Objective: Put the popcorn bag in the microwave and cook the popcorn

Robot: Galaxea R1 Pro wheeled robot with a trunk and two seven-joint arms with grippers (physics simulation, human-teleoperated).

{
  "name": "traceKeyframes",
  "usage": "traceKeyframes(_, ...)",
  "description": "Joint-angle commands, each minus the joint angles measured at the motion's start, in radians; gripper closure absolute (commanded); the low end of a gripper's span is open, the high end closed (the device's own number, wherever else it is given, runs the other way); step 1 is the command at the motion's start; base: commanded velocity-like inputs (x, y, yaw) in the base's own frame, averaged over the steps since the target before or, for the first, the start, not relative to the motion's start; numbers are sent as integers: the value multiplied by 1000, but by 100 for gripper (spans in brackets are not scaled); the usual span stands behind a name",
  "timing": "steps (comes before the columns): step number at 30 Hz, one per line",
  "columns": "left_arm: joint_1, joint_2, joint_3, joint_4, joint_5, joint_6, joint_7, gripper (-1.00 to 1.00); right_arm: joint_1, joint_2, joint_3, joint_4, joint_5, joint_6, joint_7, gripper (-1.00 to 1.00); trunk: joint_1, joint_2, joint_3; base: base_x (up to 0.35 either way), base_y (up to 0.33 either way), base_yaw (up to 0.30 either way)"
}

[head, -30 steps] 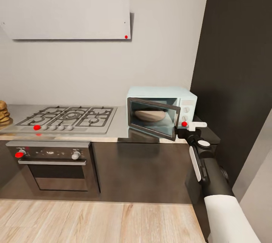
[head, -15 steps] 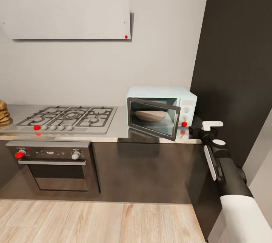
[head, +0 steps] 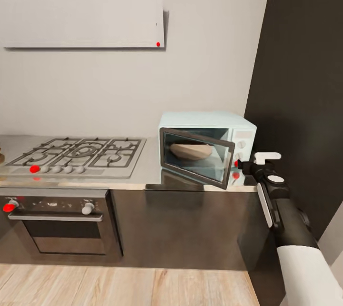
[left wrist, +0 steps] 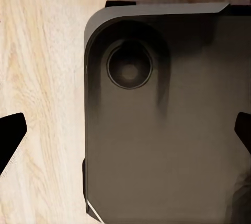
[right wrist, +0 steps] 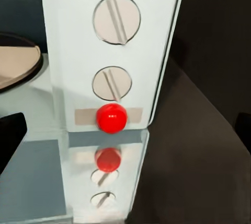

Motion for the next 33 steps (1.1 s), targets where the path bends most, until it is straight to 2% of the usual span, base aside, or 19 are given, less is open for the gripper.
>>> traceKeyframes(1,0,0,0,0,3,-3,1,-100,-1,1,1,-1,9,6,1,-100,1,0,-1,321,0,0)
traceKeyframes(8,0,0,0,-1,3,-3,1,-100,-1,1,2,1,2,3,20,-100,1,0,-1,231,0,0)
traceKeyframes(10,0,0,0,-1,3,-3,1,-100,-1,-1,2,3,3,2,83,-100,1,0,-1,25,0,0)
traceKeyframes(12,0,0,0,0,3,-3,1,-100,-1,-5,2,4,9,2,203,-100,1,0,-1,7,0,0)
traceKeyframes(14,0,0,1,0,3,-3,1,-100,-1,-7,1,4,12,1,287,-100,1,0,-1,2,0,0)
traceKeyframes(16,0,0,1,-1,3,-3,0,-100,-1,-8,1,4,14,1,334,-100,1,0,-1,1,0,0)
traceKeyframes(20,0,-1,3,-1,3,-3,1,-100,-1,-9,1,3,15,3,356,-100,1,0,-1,-82,50,0)
traceKeyframes(33,0,-1,4,-1,3,-3,1,-100,-1,-7,1,3,16,23,356,-100,1,0,-1,-252,210,0)
